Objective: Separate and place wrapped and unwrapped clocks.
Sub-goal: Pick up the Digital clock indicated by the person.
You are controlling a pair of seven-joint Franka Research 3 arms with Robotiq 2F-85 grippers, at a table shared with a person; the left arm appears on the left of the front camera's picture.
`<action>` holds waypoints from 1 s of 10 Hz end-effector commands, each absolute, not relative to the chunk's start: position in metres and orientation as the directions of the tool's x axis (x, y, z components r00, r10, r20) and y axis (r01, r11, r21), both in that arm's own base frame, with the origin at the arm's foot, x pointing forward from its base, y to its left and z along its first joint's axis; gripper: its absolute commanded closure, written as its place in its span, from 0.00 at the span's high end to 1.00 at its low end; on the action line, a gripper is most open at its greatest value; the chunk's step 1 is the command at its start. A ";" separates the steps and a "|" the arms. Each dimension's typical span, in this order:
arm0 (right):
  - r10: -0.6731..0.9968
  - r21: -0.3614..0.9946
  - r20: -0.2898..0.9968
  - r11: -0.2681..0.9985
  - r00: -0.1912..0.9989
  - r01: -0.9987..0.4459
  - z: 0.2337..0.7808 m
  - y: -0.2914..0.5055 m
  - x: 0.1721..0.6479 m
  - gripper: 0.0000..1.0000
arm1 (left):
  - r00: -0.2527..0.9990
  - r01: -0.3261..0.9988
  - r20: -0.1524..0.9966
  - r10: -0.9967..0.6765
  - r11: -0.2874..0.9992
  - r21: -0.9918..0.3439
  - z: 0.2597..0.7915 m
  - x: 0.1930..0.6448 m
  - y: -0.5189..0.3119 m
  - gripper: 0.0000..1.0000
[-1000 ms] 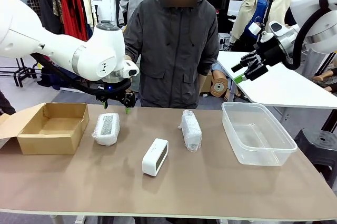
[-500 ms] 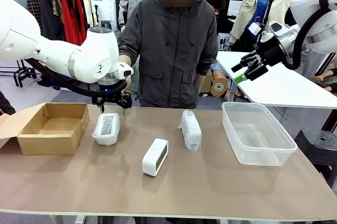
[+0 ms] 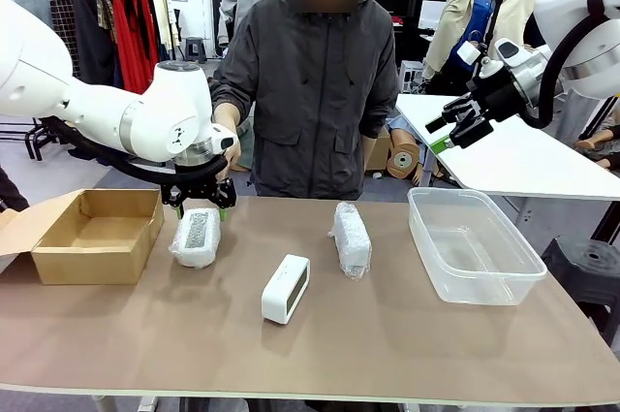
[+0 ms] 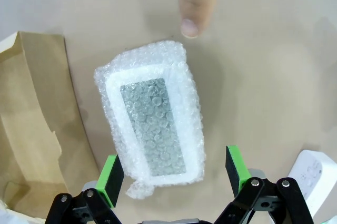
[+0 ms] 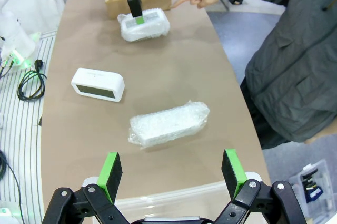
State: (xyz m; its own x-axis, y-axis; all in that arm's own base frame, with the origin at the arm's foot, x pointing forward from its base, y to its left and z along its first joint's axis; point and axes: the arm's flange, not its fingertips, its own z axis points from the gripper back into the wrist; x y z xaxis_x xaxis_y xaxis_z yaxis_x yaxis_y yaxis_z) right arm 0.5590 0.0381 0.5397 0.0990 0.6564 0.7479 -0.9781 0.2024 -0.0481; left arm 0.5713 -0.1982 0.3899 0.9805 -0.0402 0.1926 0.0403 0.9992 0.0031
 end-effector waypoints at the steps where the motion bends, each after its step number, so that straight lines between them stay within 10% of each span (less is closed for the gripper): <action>1: 0.657 -0.054 0.748 0.203 0.095 -0.978 0.541 0.038 0.559 1.00 | 0.978 0.024 0.209 -0.025 1.000 0.010 0.382 0.569 -0.193 1.00; 10: 0.657 -0.054 0.748 0.203 0.095 -0.978 0.541 0.038 0.559 1.00 | 0.977 0.001 0.211 -0.004 1.000 0.014 0.355 0.579 -0.187 1.00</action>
